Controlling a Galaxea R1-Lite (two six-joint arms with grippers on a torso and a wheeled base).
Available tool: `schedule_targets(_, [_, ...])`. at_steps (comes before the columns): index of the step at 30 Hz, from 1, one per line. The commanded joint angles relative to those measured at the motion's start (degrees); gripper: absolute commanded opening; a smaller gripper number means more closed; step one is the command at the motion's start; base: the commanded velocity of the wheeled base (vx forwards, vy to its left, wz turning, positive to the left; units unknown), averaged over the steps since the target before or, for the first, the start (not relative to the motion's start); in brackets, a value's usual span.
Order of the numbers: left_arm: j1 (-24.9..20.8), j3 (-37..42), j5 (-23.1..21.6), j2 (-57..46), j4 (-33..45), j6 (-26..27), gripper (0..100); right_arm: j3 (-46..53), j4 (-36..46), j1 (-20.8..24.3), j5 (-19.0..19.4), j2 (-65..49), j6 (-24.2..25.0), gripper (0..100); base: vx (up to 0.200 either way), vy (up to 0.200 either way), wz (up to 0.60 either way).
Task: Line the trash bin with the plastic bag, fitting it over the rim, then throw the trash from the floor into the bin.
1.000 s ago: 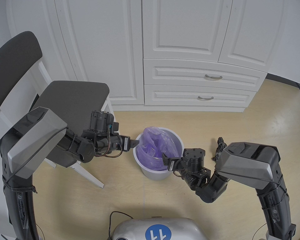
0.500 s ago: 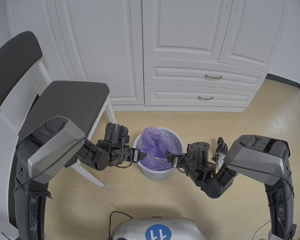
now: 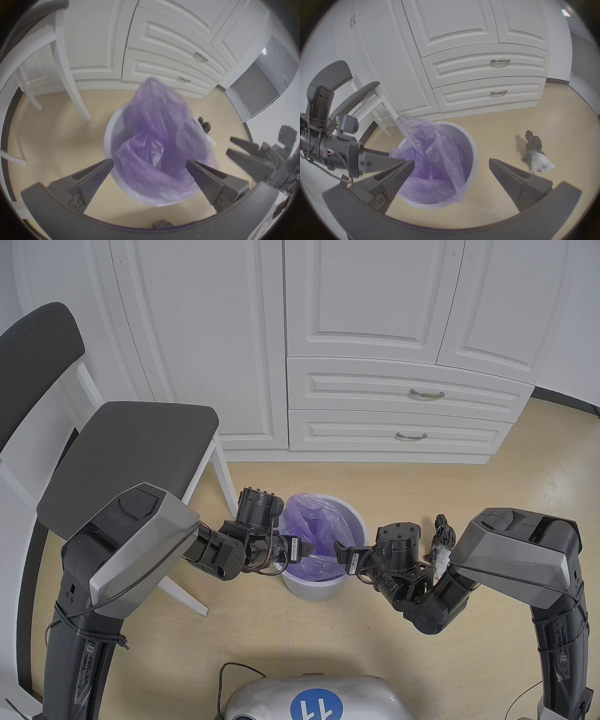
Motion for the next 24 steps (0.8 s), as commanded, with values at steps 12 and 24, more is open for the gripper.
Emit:
schedule_targets(12, [-0.4,-4.6,0.5,2.2,3.6,0.1,0,0.1,0.9,0.0,0.0,-0.2,0.0,100,0.0,0.0,0.0])
schedule_targets(24, [-0.5,2.2,5.3,-2.3,2.7,0.5,0,0.1,1.0,-0.4,0.0,-0.4,0.0,100,0.0,0.0,0.0])
